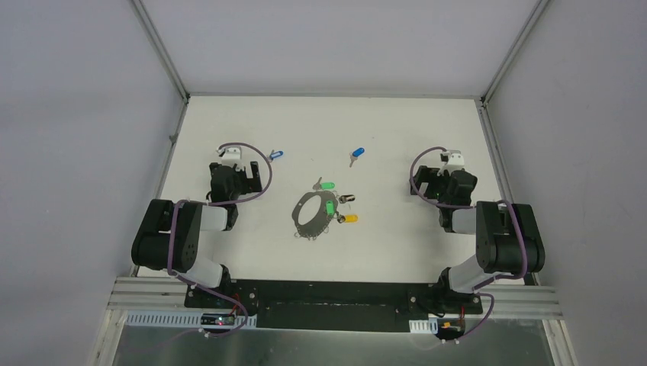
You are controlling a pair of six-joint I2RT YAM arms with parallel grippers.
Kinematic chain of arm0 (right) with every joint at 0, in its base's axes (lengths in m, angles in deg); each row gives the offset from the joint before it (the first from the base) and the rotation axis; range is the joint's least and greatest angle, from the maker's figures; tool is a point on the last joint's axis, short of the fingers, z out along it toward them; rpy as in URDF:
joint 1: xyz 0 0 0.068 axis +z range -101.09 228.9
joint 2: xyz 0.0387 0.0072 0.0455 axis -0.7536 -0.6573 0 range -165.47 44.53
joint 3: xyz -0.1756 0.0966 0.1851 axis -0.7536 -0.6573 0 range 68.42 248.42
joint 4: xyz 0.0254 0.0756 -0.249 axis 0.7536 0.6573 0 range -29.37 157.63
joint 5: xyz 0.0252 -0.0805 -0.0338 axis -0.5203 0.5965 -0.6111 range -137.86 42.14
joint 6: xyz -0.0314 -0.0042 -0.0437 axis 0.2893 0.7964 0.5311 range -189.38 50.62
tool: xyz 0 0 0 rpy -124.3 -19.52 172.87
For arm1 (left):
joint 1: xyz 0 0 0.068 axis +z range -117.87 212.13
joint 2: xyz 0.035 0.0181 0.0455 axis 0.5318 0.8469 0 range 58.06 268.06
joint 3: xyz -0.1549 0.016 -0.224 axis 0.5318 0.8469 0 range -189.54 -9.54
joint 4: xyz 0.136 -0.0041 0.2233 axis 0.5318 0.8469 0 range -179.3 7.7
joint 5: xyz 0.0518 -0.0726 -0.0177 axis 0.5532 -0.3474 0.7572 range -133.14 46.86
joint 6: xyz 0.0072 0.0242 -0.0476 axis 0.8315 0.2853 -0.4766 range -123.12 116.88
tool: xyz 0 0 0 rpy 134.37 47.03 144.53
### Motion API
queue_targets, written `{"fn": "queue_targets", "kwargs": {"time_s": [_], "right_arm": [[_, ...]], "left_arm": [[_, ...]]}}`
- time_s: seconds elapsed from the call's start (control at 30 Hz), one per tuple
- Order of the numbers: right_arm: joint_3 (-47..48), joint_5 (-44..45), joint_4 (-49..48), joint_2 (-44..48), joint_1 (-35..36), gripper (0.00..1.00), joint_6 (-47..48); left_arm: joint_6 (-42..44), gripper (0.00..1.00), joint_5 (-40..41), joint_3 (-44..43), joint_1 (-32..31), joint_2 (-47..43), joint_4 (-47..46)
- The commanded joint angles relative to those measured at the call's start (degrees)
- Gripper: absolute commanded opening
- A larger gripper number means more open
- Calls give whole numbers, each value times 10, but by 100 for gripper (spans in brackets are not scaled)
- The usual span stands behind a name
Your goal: Put the keys on the keyring
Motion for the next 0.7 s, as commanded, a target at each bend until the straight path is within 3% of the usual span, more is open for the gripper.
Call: {"fn": "queue_targets", "kwargs": {"time_s": [0.0,0.6,0.67], "right_arm": [[-1,42,-81,0,1,100,19],[3,68,-76,2,10,100,19],[14,98,-41,41,13,100,14]], "left_arm": [[5,99,11,-7,0,-2,-38],[0,99,31,0,0,-6,-52],[-17,99,71,-26,0,-48,38]]}}
